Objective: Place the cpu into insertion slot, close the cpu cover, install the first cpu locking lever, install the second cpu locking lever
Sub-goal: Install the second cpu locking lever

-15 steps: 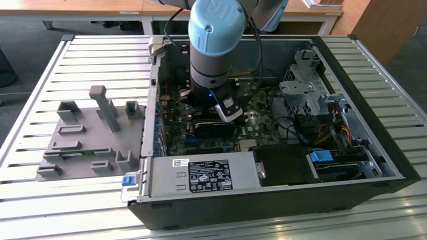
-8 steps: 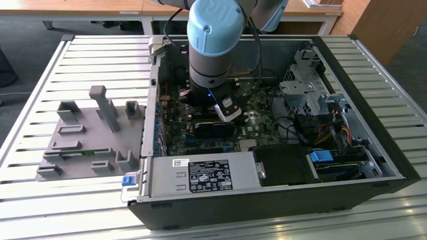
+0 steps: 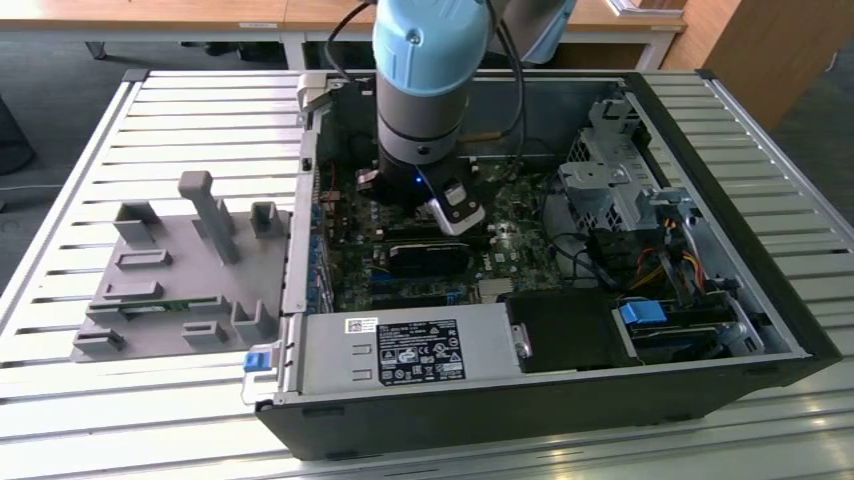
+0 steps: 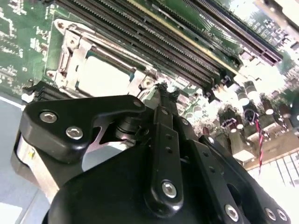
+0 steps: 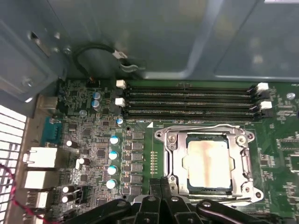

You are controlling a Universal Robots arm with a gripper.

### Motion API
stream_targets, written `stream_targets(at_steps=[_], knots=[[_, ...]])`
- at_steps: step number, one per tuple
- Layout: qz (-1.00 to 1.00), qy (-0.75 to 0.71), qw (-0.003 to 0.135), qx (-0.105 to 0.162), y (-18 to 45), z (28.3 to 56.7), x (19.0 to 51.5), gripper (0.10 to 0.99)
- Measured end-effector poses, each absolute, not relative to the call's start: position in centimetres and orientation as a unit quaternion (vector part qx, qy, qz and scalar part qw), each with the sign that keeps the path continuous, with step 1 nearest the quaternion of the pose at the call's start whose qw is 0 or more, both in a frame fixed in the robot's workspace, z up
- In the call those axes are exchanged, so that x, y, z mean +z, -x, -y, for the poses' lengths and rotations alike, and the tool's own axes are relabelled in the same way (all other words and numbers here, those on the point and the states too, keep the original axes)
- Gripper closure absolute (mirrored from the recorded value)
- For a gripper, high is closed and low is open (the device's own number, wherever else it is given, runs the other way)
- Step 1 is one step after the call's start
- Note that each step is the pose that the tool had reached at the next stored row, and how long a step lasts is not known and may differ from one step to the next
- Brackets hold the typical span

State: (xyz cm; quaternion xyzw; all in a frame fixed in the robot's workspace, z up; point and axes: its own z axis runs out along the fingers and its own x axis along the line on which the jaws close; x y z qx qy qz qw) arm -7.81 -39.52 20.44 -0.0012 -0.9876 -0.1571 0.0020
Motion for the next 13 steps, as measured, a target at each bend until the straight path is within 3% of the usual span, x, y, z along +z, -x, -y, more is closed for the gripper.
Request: stream_targets(at_steps=[13], knots=[[0.988,0.001,0.002,-0.157,7.8,39.5,23.2,0.980]])
